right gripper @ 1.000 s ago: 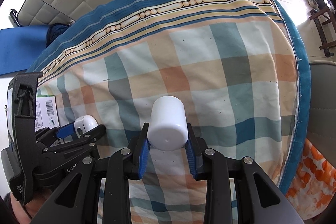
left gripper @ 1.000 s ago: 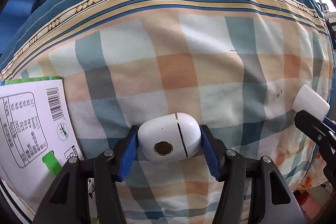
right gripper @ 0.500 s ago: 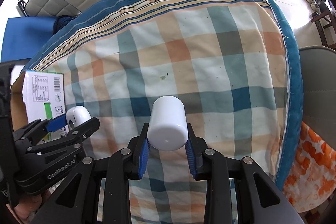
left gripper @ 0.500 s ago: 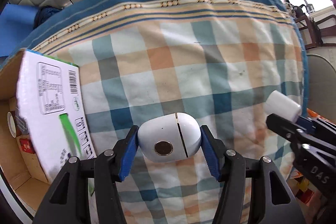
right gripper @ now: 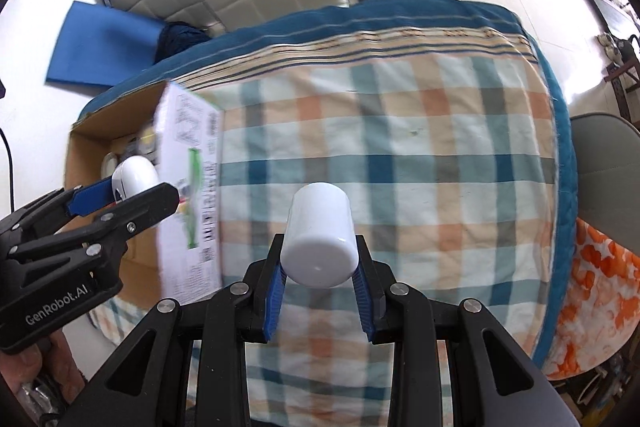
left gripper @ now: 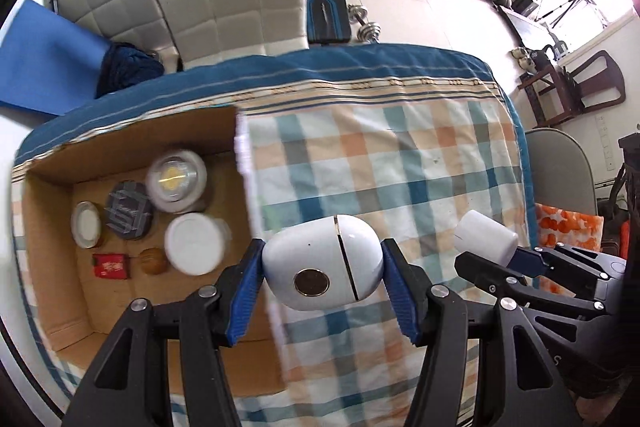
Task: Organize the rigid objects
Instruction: 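Carry the egg-shaped case with the left tool while the right tool carries the bottle over the box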
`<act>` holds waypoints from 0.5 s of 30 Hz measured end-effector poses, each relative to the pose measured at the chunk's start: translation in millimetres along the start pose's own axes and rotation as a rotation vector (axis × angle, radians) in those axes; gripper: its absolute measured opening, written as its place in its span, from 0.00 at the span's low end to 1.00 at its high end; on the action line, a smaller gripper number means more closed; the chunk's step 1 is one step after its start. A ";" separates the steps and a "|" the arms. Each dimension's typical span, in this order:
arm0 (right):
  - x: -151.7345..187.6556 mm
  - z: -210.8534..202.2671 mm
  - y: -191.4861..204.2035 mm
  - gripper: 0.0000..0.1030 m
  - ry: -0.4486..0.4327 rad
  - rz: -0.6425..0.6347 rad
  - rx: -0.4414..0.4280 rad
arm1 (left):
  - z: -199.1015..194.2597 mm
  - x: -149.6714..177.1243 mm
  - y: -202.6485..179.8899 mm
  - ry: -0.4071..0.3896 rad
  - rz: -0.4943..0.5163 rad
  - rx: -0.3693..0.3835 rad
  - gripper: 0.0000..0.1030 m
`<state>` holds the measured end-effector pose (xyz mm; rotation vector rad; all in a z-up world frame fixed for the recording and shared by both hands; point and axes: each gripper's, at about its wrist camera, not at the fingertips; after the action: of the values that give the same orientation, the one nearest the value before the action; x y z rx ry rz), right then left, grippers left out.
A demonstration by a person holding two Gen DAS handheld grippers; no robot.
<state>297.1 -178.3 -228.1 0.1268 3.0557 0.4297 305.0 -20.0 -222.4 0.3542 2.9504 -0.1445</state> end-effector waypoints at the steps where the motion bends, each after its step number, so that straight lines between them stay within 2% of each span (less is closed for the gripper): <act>1: 5.9 -1.9 14.3 0.32 -0.005 -0.012 -0.004 | -6.2 5.4 9.0 -0.010 -0.005 -0.008 0.54; 5: 29.2 2.5 72.7 0.32 -0.019 -0.059 -0.022 | -31.6 36.2 55.3 -0.029 -0.039 -0.040 0.54; 8: 49.3 18.7 111.5 0.32 0.003 -0.076 -0.044 | -39.6 63.4 96.5 -0.018 -0.082 -0.053 0.54; 15: 78.8 75.4 182.8 0.32 0.096 -0.097 -0.080 | -29.5 112.8 174.3 0.030 -0.172 -0.064 0.54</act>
<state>237.0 24.3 -253.1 -0.0461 3.1151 0.5664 234.7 177.5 -226.5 0.0940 3.0040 -0.0660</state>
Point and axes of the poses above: each gripper's, at about its wrist camera, not at the fingertips, and z roughly the way its jaws point, y to its left, x to its underside, and after that the axes turned 10 degrees about z, right-handed
